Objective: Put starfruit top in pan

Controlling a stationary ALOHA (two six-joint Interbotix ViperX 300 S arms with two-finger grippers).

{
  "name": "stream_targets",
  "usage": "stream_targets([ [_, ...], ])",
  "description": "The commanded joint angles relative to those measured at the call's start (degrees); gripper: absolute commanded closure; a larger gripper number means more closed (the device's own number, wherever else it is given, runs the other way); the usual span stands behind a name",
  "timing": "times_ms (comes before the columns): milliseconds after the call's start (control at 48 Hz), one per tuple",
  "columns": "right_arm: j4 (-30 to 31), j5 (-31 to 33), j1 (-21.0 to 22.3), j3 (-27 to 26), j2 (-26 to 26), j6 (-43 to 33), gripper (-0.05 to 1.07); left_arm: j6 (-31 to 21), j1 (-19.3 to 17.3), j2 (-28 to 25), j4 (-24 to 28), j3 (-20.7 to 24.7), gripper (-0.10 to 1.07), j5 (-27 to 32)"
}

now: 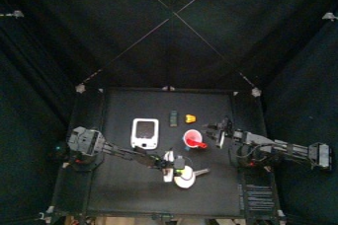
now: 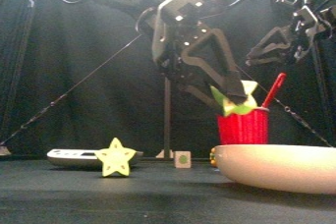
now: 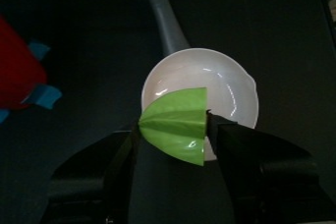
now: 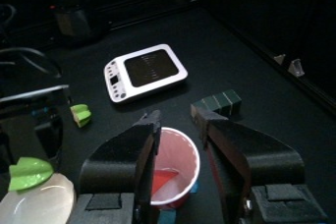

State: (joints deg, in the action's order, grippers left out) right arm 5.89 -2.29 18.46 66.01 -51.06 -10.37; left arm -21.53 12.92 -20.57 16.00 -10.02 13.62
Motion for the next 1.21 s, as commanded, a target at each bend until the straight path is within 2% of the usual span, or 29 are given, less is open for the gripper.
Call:
stream_targets([
  [0, -0.09, -0.26, 0.00, -0.62, 0.18, 0.00, 0.29, -0.09, 0.44, -0.53, -0.18, 2.81, 0.30, 0.00],
  [208, -0.09, -0.26, 0.00, -0.44, 0.18, 0.00, 0.29, -0.18, 0.79, -2.29, -2.29, 2.81, 0.26, -0.09],
  [583, -0.09, -0.26, -0.09, -0.44, 0.18, 0.09, 0.29, -0.09, 0.70, -2.81, -4.22, 2.55, 0.03, 0.00],
  [1188, 0.09, -0.26, 0.00, -0.35, 0.18, 0.00, 0.29, -0.26, 0.79, -2.11, -4.13, 2.99, 0.02, 2.81],
])
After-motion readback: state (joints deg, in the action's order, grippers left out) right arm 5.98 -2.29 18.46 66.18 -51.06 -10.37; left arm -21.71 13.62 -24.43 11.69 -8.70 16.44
